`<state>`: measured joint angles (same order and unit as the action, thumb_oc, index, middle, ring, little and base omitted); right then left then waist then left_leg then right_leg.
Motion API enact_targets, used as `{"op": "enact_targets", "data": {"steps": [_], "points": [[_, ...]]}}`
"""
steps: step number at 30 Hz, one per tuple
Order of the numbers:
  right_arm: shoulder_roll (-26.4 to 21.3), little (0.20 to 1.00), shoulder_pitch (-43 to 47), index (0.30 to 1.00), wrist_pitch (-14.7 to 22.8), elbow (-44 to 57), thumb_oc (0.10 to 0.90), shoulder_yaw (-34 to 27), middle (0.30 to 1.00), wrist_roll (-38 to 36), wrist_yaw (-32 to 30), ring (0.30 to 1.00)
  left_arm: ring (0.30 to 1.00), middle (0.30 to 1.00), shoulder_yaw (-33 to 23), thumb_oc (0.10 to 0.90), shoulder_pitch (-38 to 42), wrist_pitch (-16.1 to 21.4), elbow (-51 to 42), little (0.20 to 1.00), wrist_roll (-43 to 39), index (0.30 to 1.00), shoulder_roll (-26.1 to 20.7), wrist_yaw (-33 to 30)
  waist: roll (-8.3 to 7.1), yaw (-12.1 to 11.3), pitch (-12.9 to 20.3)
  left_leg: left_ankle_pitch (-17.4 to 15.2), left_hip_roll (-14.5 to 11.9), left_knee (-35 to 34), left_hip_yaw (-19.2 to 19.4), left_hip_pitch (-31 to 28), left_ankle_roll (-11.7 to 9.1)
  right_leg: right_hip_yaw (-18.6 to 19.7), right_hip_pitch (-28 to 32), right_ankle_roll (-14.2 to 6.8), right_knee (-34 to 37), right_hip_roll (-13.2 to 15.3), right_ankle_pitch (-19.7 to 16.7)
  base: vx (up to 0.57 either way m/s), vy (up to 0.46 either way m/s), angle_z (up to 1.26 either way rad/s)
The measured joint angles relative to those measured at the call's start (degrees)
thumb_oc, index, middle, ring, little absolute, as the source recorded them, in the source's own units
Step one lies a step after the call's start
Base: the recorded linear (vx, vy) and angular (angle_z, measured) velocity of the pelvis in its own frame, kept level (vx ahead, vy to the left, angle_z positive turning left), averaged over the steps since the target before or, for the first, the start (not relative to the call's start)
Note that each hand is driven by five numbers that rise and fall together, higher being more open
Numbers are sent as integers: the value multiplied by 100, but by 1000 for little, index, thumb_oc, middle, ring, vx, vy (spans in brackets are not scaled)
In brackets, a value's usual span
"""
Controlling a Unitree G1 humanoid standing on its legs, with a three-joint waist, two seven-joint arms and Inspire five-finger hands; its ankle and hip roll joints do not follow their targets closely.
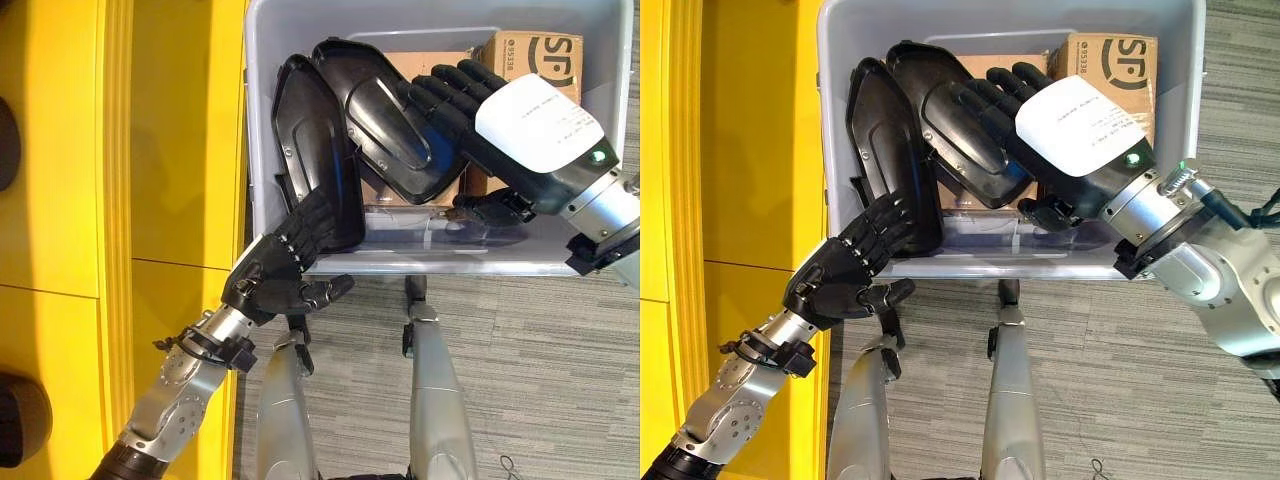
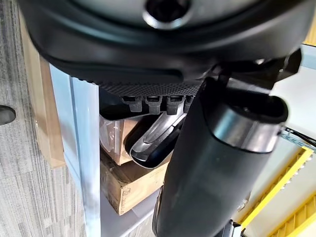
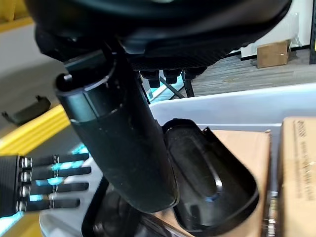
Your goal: Move parts from the plastic box to the shelf.
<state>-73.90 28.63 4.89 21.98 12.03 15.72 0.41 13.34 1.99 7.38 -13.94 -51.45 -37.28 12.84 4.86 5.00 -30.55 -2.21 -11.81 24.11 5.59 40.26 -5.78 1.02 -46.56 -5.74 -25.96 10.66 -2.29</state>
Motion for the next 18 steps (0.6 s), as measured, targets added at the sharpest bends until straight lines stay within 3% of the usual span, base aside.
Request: {"op": "enact_targets", "data": {"steps": [7, 18], "points": [[413, 1000, 297, 1000, -152, -461, 900, 371, 1000, 224, -46, 1000, 1000, 1000, 1, 900, 167, -3, 28, 1000, 1, 1000, 0, 0, 4, -103, 2, 31, 44, -23, -12, 111, -7, -3, -124, -4, -34, 44, 7, -6, 4, 2], [447, 1000, 527, 1000, -136, -1174, 900, 780, 1000, 864, -221, 1000, 1000, 1000, 5, 900, 227, 0, 52, 1000, 0, 1000, -1, 4, 21, -208, 5, 111, 93, -68, 4, 373, -5, 22, -476, -4, -145, 94, 8, -4, 0, 1]]}}
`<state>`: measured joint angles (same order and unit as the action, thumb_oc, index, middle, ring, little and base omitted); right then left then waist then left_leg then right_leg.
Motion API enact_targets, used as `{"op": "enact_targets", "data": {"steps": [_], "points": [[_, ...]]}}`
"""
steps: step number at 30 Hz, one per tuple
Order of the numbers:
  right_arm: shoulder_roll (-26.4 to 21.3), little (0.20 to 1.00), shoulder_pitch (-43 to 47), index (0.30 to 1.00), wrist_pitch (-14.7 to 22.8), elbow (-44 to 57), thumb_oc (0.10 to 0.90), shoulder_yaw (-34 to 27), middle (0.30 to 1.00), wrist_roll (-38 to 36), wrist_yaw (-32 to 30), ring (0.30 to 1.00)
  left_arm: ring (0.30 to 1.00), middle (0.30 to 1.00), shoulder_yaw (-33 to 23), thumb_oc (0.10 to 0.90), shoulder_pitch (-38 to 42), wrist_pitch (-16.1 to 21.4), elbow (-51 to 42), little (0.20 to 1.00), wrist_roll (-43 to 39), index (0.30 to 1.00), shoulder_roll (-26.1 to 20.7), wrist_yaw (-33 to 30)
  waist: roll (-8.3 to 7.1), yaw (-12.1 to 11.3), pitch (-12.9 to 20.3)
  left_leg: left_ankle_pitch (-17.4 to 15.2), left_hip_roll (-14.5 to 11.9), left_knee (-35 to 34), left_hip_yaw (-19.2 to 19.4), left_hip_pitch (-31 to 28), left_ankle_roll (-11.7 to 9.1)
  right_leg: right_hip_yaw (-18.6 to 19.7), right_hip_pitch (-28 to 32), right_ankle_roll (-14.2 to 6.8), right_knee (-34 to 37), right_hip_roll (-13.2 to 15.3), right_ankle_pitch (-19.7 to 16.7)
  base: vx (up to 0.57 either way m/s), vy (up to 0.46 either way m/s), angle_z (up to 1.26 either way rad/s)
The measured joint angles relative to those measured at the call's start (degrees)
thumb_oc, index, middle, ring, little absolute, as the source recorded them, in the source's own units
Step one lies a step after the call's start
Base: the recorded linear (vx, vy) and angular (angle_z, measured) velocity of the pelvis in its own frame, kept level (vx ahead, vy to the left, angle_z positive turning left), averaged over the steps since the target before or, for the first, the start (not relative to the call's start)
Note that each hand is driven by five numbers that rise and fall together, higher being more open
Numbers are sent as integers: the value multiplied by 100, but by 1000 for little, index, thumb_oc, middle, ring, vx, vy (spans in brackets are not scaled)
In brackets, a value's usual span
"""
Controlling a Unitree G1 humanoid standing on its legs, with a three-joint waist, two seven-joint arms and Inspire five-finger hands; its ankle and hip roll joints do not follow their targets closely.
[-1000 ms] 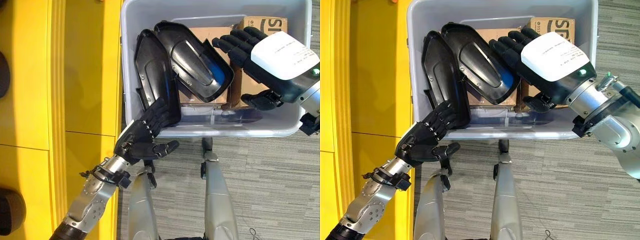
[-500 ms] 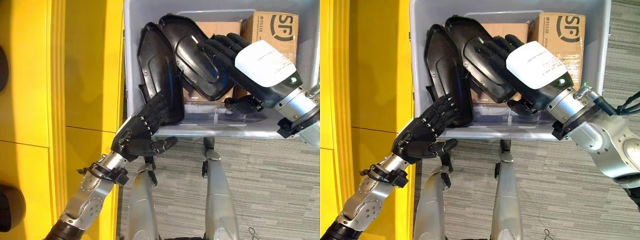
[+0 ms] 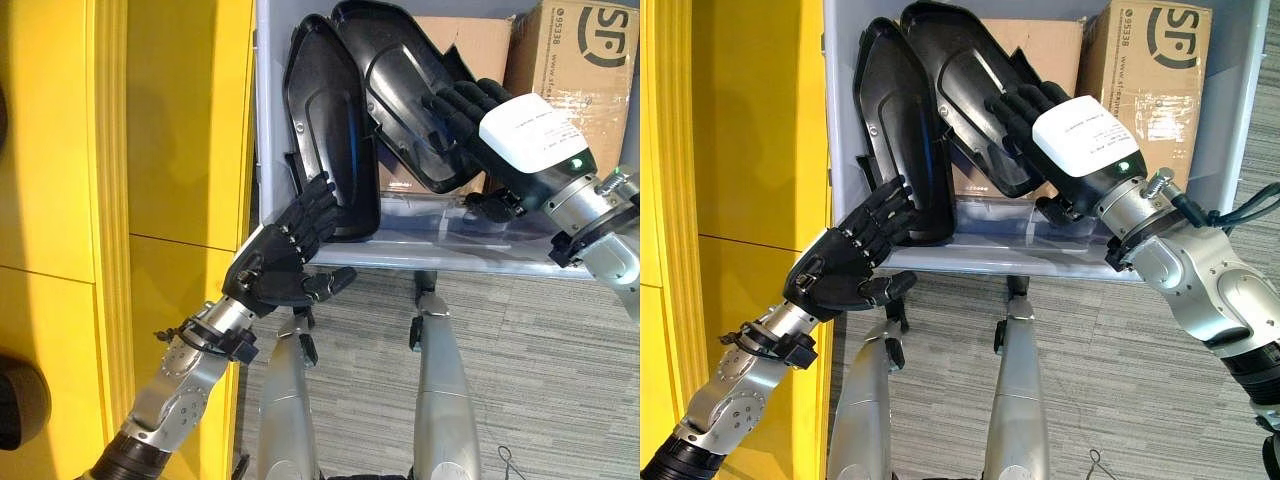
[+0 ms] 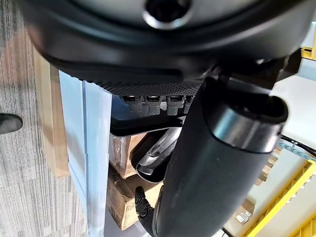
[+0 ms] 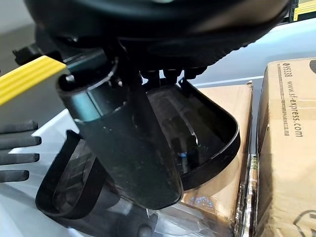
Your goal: Move parts from the plastic box to the shelf.
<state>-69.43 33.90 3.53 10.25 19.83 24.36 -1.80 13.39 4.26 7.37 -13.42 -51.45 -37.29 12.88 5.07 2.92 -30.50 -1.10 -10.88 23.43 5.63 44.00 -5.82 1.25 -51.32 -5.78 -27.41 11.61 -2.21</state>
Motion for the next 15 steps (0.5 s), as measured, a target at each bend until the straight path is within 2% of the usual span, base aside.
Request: {"op": "enact_targets", "data": {"steps": [15], "points": [[-85, 1000, 288, 1000, -5, -99, 900, 140, 1000, 33, -23, 1000, 1000, 1000, -10, 900, -11, 19, 123, 1000, -5, 1000, 11, 157, 26, -15, 6, 117, 12, -80, 11, -51, -48, 8, -43, 20, -110, 9, 28, 4, -2, 0]]}}
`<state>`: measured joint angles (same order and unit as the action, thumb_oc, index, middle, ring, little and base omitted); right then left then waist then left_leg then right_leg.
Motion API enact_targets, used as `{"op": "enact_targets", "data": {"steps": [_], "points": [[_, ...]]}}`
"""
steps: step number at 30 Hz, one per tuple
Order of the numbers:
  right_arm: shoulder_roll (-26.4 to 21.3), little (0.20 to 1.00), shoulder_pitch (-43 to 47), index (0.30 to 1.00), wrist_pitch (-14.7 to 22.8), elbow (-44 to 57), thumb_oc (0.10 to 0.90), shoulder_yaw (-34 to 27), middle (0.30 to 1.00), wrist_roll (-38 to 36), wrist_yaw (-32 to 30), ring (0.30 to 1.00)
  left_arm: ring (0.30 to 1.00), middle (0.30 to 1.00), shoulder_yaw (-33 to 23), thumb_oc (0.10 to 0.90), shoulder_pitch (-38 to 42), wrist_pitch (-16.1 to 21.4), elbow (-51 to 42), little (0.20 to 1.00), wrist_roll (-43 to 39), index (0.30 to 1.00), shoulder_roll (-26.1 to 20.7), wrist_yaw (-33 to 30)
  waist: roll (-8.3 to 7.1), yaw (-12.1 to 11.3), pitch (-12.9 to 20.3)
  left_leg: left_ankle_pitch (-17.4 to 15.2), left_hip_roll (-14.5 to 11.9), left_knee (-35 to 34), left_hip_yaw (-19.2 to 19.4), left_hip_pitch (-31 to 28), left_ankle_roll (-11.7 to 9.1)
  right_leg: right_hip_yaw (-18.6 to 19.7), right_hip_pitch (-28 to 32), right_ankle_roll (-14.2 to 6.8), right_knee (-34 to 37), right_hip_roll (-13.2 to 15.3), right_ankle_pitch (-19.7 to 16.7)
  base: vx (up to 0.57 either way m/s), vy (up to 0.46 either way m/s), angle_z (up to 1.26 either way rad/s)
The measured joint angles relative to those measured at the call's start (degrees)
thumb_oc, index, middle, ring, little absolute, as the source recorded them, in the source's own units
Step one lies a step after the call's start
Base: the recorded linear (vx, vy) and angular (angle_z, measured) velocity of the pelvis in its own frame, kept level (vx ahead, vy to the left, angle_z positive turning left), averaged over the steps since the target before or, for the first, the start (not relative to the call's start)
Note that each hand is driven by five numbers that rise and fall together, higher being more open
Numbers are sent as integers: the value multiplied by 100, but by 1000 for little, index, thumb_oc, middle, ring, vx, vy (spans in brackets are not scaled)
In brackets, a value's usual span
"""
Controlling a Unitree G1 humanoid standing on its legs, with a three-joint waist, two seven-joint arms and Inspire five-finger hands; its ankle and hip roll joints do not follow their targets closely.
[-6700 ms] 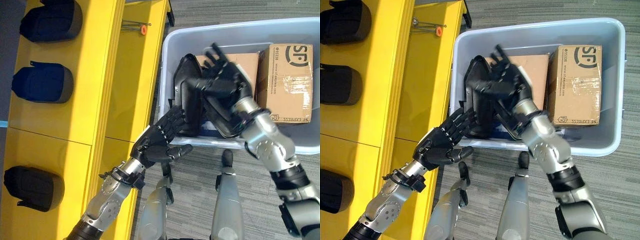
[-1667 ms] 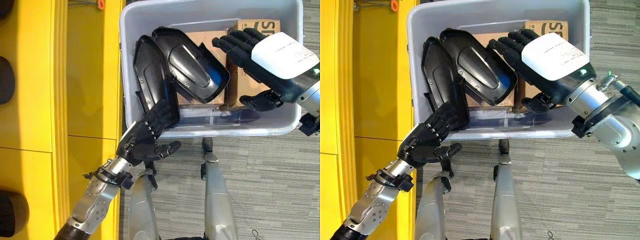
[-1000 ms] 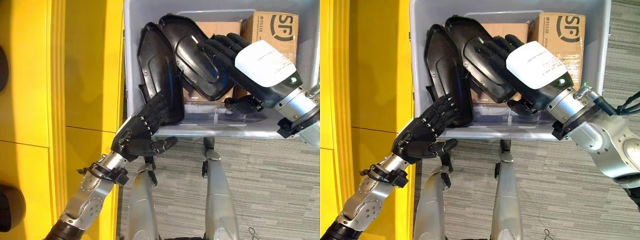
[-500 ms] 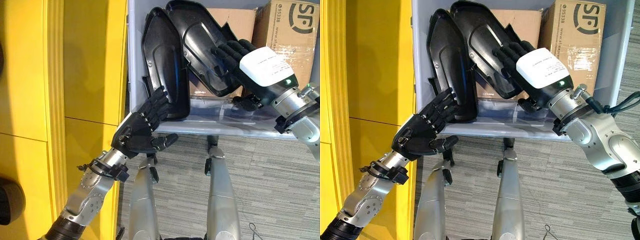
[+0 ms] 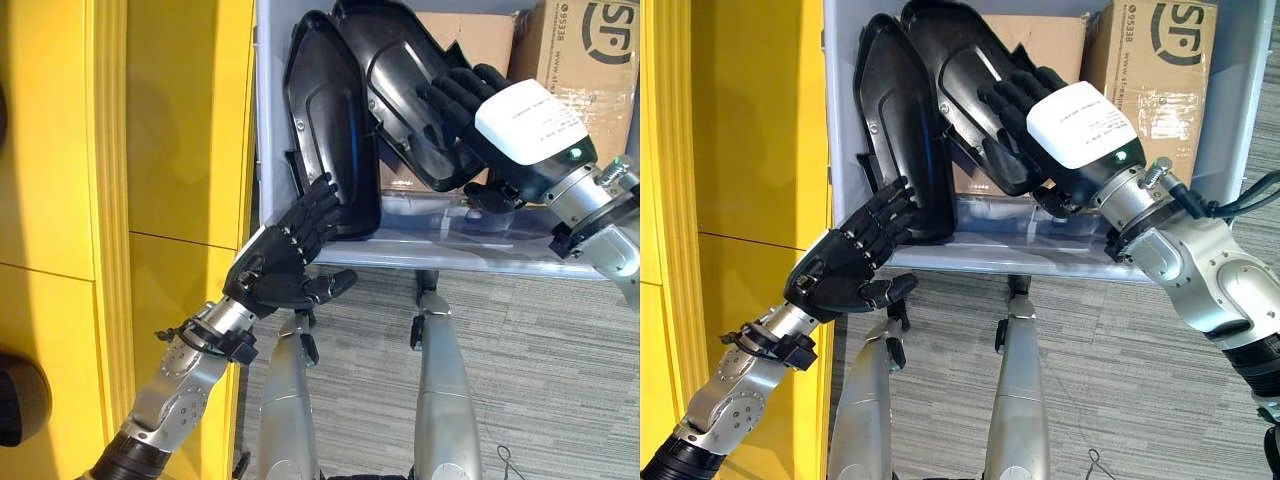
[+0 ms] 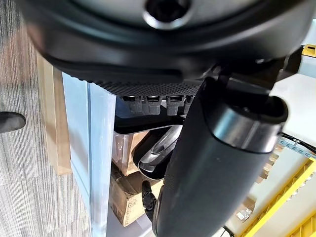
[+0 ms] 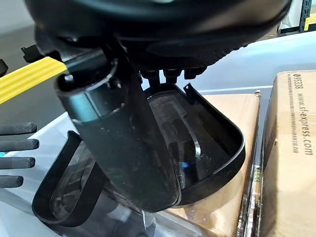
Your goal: Move parts from the plastic box to the shelf.
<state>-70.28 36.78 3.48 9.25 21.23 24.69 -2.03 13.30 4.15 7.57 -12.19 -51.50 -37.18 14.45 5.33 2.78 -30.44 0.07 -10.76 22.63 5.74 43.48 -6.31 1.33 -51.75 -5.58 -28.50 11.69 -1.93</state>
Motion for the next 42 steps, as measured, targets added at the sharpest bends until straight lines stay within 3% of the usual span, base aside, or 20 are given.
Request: {"op": "enact_targets", "data": {"steps": [23, 42], "points": [[62, 1000, 144, 1000, -11, -509, 900, 296, 1000, 186, -25, 1000, 1000, 1000, 3, 900, -40, 123, 74, 1000, 2, 1000, 3, 82, 106, -2, 24, 51, 29, -73, 6, 103, 15, 49, -257, 84, -231, 10, 155, 8, 1, 0], [238, 1000, 538, 1000, -68, -543, 900, 635, 1000, 453, -355, 1000, 1000, 1000, 14, 900, 166, 380, 67, 1000, 11, 1000, 14, 145, 119, -167, 19, 57, 83, 19, -27, 503, 12, 103, -740, 88, -512, 49, 213, -1, 0, 0]]}}
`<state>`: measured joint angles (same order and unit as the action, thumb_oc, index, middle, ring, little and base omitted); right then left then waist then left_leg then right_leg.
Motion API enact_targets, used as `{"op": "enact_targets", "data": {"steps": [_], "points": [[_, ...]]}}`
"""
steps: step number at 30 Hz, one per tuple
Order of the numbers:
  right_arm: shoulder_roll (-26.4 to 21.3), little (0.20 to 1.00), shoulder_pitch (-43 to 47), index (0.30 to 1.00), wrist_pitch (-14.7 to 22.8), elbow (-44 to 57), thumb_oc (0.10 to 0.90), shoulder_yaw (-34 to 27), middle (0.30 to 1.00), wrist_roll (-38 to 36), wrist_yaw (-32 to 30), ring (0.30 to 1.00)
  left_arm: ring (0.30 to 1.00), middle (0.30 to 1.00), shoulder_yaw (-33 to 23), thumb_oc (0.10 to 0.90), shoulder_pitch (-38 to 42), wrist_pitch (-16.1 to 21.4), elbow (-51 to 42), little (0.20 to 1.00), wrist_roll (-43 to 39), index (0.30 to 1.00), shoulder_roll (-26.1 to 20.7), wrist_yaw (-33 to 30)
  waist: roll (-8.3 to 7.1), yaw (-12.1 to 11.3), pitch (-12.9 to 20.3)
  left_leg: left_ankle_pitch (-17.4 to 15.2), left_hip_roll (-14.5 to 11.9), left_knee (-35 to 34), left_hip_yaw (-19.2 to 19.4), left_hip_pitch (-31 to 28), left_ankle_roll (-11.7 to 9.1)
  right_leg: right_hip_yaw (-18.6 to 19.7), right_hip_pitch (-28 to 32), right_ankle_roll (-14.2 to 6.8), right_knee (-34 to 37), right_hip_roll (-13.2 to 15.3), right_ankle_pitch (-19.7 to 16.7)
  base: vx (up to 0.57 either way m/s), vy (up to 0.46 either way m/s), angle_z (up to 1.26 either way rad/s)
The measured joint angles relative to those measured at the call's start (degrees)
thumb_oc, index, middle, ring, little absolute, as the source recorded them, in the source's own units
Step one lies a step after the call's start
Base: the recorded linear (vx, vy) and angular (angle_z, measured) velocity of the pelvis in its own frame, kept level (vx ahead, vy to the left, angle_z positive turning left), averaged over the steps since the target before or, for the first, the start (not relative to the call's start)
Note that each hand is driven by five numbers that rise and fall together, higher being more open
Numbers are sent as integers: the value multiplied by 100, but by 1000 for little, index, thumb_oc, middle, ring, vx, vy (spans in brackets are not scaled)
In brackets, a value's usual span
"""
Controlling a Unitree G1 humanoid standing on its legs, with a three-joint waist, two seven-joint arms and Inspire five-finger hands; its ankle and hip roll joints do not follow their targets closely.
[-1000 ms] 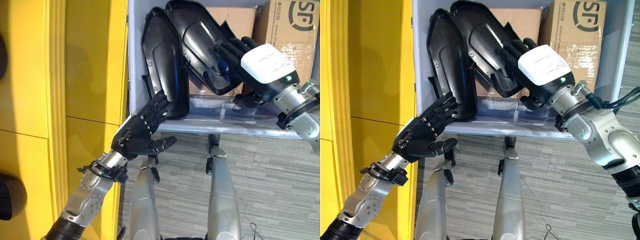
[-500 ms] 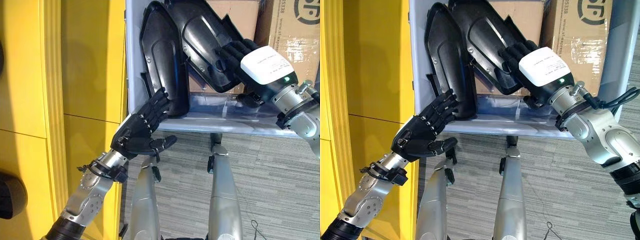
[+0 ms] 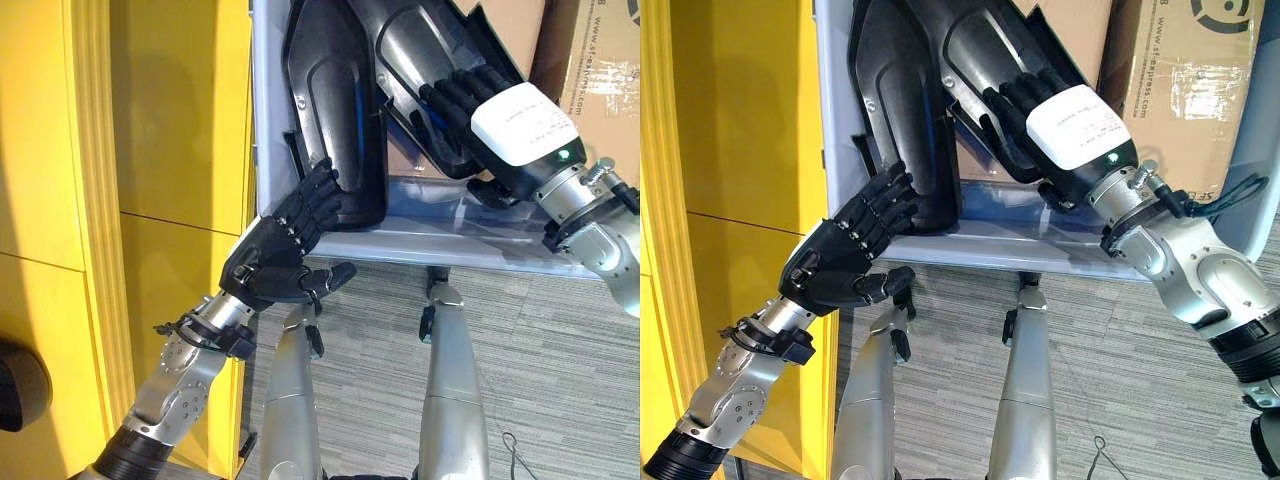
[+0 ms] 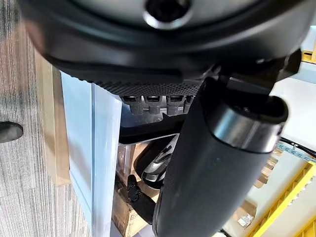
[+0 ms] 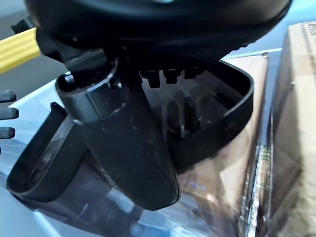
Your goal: Move parts from the plastic box to the shelf.
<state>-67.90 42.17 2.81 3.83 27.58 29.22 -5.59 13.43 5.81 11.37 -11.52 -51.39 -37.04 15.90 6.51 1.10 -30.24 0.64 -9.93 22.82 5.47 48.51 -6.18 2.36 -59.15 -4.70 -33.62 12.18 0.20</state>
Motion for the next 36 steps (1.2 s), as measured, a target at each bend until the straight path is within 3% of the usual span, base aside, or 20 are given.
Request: {"op": "enact_targets", "data": {"steps": [7, 8, 9, 10, 11, 20, 36], "points": [[27, 1000, 354, 1000, -137, -200, 900, 212, 1000, -3, -47, 1000, 1000, 1000, 7, 900, 8, 128, 9, 1000, -2, 1000, 3, 87, 61, -37, 0, 3, 18, 33, -12, 116, -3, -2, -145, 43, -104, 27, 60, -3, -2, 1], [27, 879, 363, 879, -121, -182, 814, 213, 879, -1, -47, 879, 1000, 1000, 3, 900, 6, 155, 10, 1000, -1, 1000, 6, 88, 67, -33, 0, 3, 18, 36, -17, 132, -3, -3, -175, 57, -139, 27, 80, -13, -16, 3], [25, 437, 363, 437, -156, -183, 498, 213, 437, -20, -47, 437, 1000, 1000, 2, 900, 4, 164, 10, 1000, 0, 1000, 5, 88, 69, -31, 1, 4, 17, 30, -20, 132, -2, -4, -188, 60, -158, 26, 92, 0, 0, 0], [21, 437, 362, 437, -182, -186, 498, 214, 437, -24, -46, 437, 1000, 1000, -5, 900, -3, 174, 11, 1000, -1, 1000, 6, 88, 69, -24, 1, 6, 17, 28, -20, 135, -5, -3, -199, 64, -172, 26, 99, 0, 0, 0], [21, 300, 361, 300, -187, -192, 400, 221, 300, -28, -43, 300, 1000, 1000, -18, 900, -12, 197, 18, 1000, -2, 1000, 5, 89, 69, -3, 2, 9, 17, 29, -19, 142, -8, 0, -215, 69, -191, 26, 106, 0, 0, 0], [113, 300, 683, 300, -573, -248, 400, 207, 300, -25, -406, 300, 1000, 1000, 6, 900, -13, 282, 17, 1000, 3, 1000, 26, 105, 196, -6, 18, 46, 18, -15, -5, 200, -6, 25, -359, 81, -240, 19, 130, 0, 0, 0], [121, 300, 761, 300, -356, -384, 400, 190, 300, 11, -736, 300, 1000, 1000, -3, 900, -13, 409, 20, 1000, 46, 1000, 34, 108, 259, 23, 59, 83, 20, -55, 5, 303, -39, 50, -577, 128, -412, 14, 215, 0, 0, 0]]}}
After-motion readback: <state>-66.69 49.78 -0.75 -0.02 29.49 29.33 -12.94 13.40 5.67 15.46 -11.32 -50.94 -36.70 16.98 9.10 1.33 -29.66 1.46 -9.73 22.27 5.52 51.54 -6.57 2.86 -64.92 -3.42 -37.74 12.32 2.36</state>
